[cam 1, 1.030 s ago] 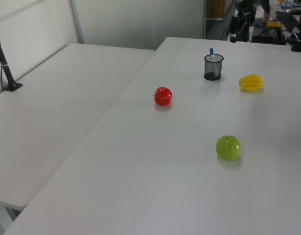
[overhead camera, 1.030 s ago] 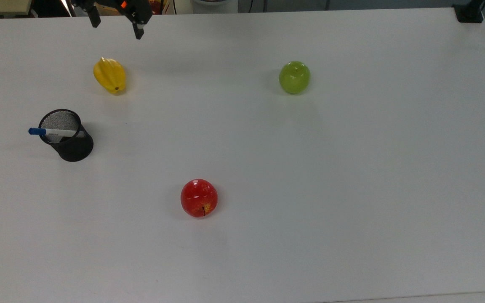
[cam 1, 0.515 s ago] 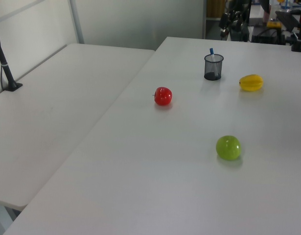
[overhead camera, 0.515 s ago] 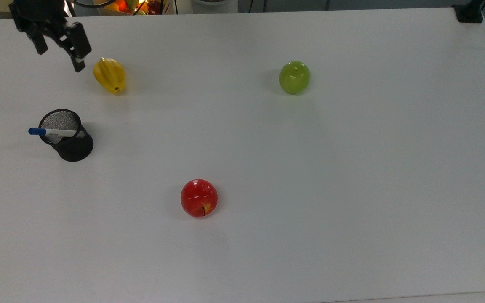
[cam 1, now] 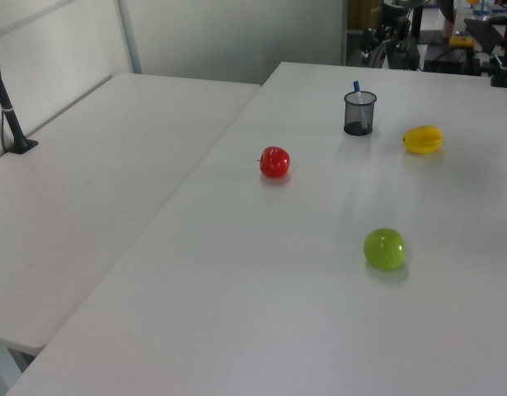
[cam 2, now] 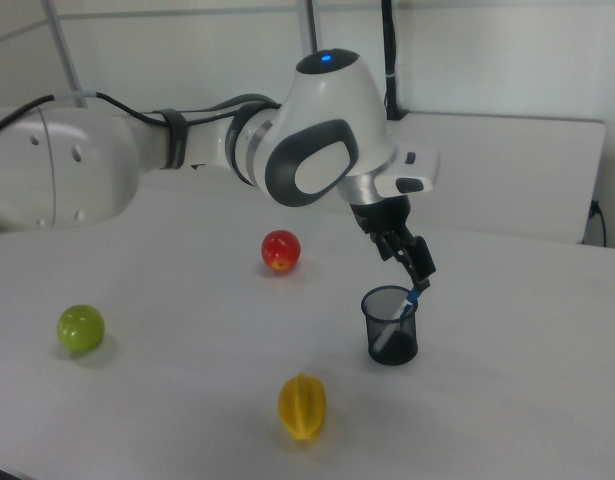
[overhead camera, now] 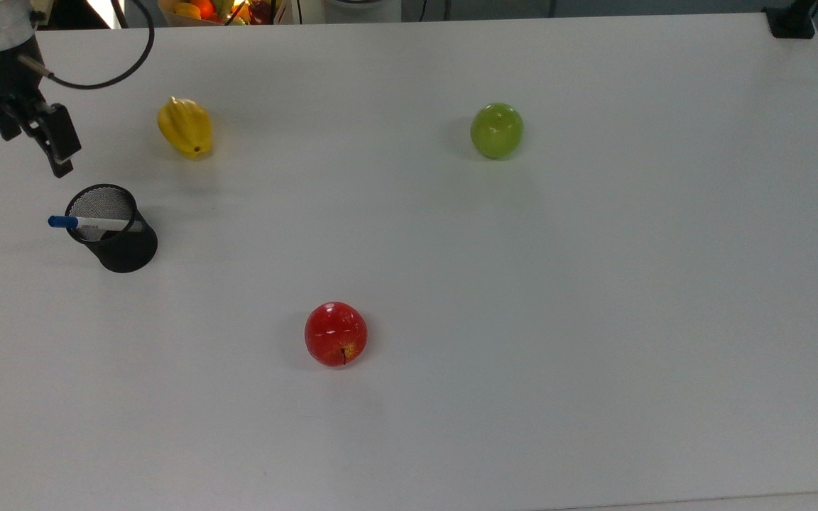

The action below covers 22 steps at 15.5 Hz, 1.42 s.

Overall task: Take marker pen
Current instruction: 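Lower the gripper and close it on the blue-capped marker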

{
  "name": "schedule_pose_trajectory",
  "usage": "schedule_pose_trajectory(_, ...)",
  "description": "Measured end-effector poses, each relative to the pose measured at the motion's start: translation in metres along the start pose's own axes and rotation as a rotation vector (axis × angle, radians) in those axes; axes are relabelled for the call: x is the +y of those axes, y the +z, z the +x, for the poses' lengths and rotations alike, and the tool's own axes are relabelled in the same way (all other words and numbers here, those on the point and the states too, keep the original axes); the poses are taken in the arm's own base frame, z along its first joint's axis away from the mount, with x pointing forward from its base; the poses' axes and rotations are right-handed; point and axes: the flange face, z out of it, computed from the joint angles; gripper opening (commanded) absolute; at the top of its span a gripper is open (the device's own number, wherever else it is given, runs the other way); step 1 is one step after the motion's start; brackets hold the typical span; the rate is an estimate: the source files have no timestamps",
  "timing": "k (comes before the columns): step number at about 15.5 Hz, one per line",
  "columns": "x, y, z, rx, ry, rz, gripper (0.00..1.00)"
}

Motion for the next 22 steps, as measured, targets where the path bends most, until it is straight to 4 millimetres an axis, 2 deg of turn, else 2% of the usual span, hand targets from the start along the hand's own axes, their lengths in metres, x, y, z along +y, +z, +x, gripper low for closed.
schedule_pose_trajectory(5,0.011,0.030,0.024,0.088,0.140,-0.007,0.83)
schedule_pose_trajectory(9,-0.001,0.048,0.027,0.126,0.238,0.011,0.80)
schedule_pose_trajectory(15,-0.018,0.054,0.024,0.117,0.263,0.021,0.75)
schedule_pose_trajectory(20,-0.030,0.070,0.020,0.093,0.252,0.023,0.59)
schedule_pose_trajectory(22,-0.035,0.074,0.018,0.088,0.246,0.023,0.50)
